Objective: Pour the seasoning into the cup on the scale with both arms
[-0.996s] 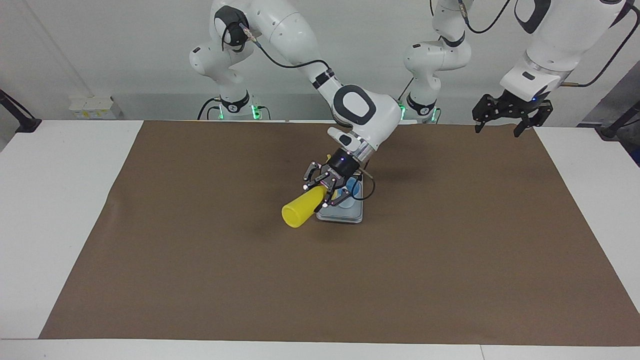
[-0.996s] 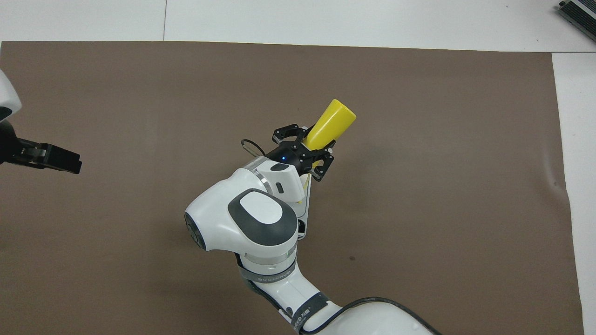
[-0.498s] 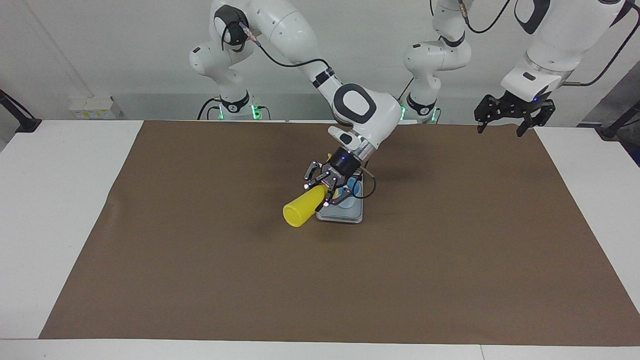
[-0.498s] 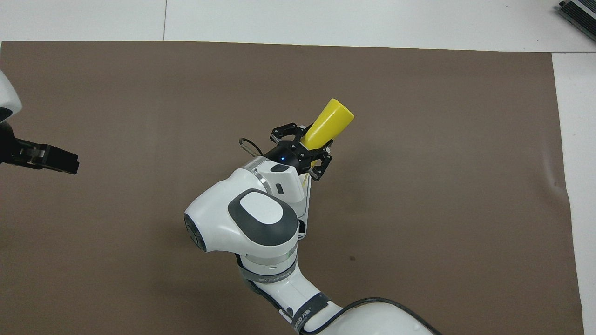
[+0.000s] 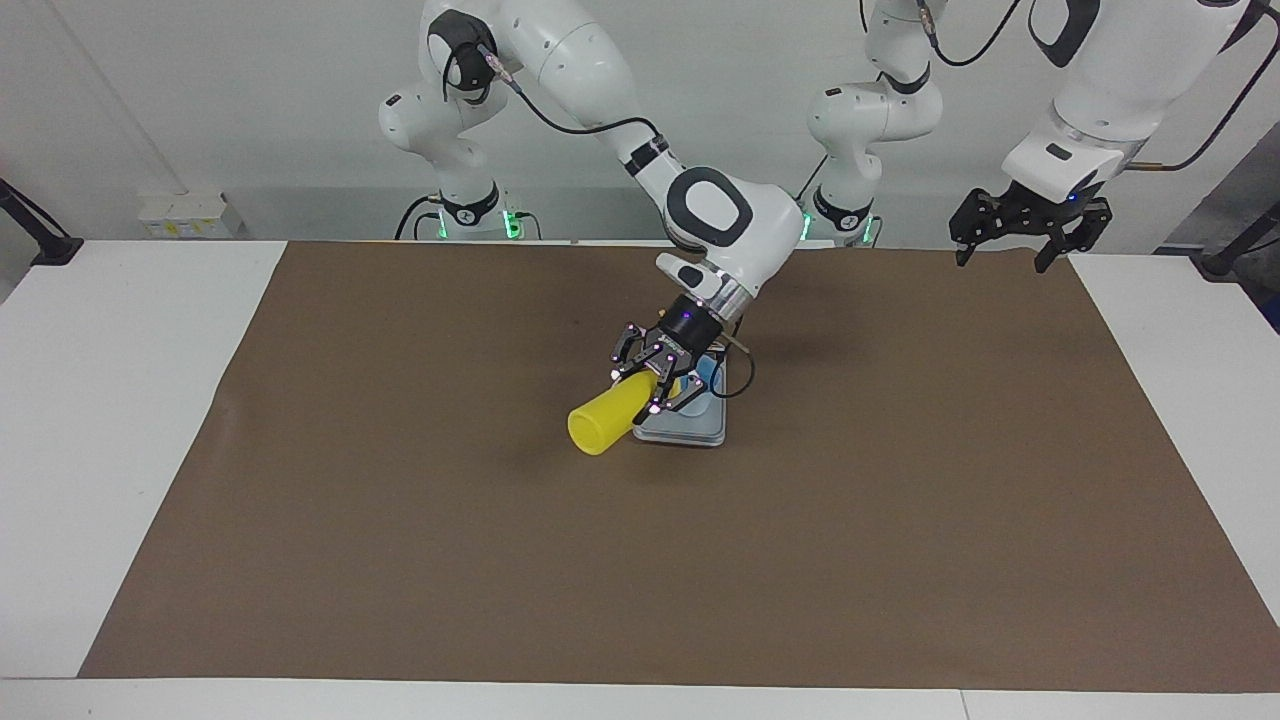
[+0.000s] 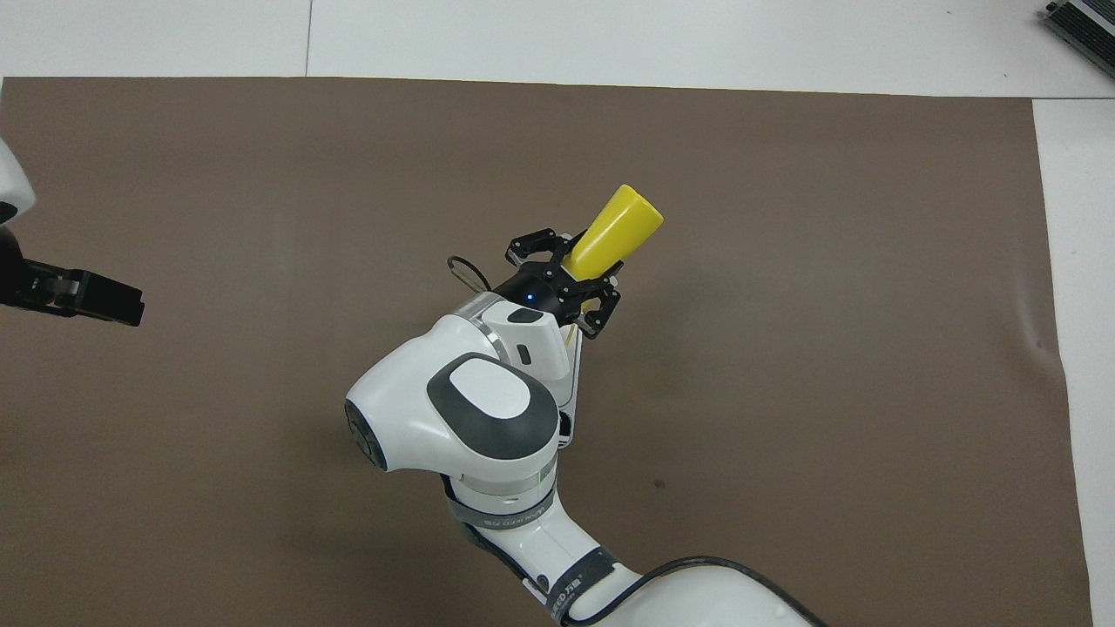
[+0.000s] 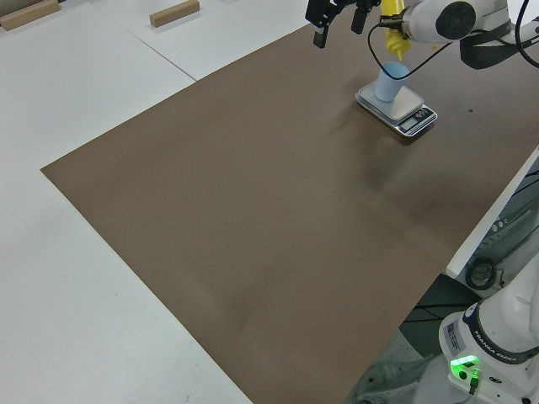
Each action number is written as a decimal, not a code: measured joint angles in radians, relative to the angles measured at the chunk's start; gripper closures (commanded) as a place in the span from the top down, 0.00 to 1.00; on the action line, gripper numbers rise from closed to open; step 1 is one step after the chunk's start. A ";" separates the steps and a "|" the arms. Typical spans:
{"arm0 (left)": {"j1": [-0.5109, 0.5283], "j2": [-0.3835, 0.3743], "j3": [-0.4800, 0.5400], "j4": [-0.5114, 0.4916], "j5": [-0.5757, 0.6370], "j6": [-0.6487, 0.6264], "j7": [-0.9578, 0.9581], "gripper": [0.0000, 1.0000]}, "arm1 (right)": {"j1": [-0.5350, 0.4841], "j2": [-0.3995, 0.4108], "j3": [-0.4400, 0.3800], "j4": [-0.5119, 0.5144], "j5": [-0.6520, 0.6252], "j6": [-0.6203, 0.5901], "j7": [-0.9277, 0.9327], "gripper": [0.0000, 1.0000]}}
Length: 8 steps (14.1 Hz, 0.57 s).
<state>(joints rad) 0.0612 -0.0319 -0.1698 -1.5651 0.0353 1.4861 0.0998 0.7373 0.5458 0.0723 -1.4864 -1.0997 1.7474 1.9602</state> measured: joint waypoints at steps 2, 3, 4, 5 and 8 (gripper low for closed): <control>0.000 0.000 0.000 -0.001 -0.001 0.000 -0.002 1.00 | 0.000 0.000 0.000 0.000 0.004 0.000 0.001 0.00; 0.000 0.000 0.000 -0.001 -0.005 0.002 -0.010 1.00 | -0.001 -0.001 0.000 0.000 0.015 0.000 0.002 0.00; 0.000 0.000 0.001 -0.002 -0.013 0.003 -0.025 1.00 | -0.002 -0.002 0.000 0.001 0.029 0.001 0.005 0.00; 0.000 0.000 0.001 -0.002 -0.017 0.004 -0.036 1.00 | -0.005 -0.007 0.000 0.002 0.055 0.003 0.009 0.00; 0.010 0.000 0.002 -0.003 -0.033 0.005 -0.044 1.00 | -0.042 -0.055 -0.002 0.001 0.185 0.033 0.012 0.00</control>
<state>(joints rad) 0.0713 -0.0319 -0.1682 -1.5681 0.0023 1.4913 0.0555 0.6952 0.4912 0.0704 -1.4856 -0.9149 1.7801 1.9723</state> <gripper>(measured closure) 0.000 0.467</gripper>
